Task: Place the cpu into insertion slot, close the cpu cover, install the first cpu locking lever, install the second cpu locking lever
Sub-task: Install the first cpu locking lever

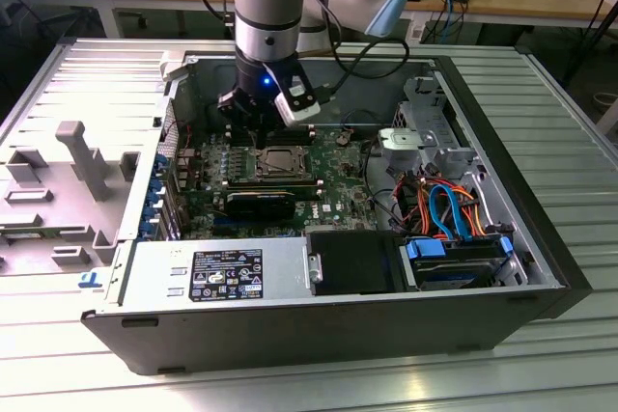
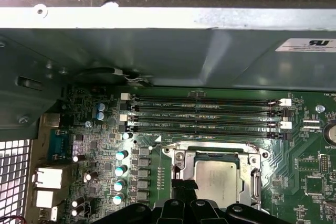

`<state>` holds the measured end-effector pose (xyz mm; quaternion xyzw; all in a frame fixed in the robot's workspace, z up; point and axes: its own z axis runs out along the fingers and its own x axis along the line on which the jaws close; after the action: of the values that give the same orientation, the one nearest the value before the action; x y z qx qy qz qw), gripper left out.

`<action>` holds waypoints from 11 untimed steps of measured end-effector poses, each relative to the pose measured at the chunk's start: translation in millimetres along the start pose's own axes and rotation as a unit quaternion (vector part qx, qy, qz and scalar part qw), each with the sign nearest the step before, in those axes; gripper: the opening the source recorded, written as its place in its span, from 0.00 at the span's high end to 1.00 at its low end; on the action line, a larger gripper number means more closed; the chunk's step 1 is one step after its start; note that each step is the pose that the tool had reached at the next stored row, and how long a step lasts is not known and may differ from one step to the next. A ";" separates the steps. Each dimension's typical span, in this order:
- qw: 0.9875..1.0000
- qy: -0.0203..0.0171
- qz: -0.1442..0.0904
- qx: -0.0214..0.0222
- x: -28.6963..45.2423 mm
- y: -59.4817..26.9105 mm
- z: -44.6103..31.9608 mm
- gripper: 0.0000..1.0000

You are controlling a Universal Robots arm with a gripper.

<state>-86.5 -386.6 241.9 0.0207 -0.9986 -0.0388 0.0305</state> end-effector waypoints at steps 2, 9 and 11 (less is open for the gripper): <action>1.000 0.000 0.000 0.000 0.9 0.0 0.0 0.89; 1.000 0.000 0.000 0.000 4.7 0.2 0.3 0.89; 1.000 0.000 0.000 0.000 5.7 0.3 0.3 0.89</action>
<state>-92.2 -386.5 241.9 0.0207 -0.9986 -0.0388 0.0305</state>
